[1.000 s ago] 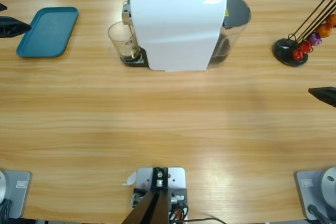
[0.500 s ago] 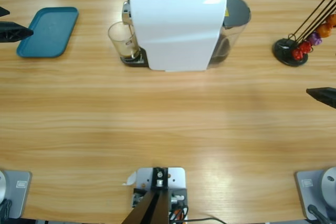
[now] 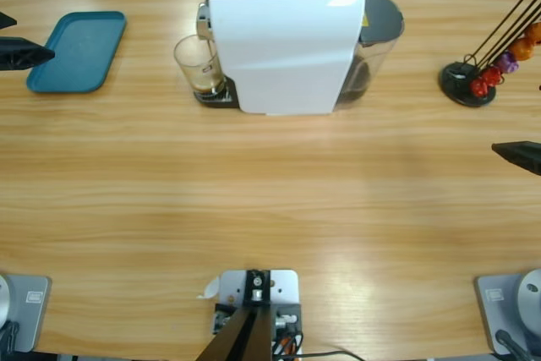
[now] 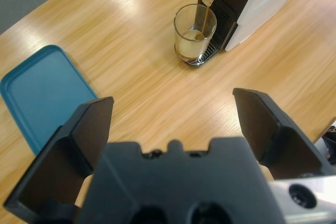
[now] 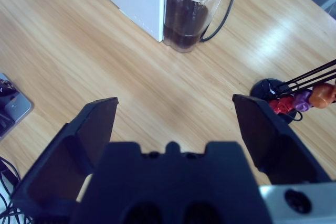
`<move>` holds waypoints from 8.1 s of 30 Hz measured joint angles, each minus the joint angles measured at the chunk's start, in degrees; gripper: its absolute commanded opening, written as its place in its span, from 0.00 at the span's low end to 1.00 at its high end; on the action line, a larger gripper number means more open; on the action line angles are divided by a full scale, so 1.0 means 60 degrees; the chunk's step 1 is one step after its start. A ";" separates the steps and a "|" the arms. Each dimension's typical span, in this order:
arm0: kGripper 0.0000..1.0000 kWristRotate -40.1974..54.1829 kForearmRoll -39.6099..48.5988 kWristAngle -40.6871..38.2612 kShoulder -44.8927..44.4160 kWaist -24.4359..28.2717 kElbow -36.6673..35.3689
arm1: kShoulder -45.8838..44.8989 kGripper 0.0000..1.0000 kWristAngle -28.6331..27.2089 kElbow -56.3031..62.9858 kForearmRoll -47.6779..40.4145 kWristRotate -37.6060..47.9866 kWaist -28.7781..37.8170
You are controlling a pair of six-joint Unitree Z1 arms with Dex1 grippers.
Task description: Pour coffee
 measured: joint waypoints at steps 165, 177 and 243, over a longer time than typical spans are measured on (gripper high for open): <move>1.00 0.3713 -0.4933 -0.2048 0.5628 -0.0837 -0.0183 | 0.3966 0.99 0.0760 0.1299 -0.3698 -0.0614 0.0000; 1.00 0.3712 -0.4933 -0.2081 0.5759 -0.0788 -0.0388 | 0.4099 0.99 0.0824 0.1346 -0.3885 -0.0614 0.0000; 0.14 0.2682 -0.4958 -0.1734 0.6661 -0.1136 -0.0605 | 0.4580 0.98 0.1128 0.1536 -0.4340 -0.0616 0.0000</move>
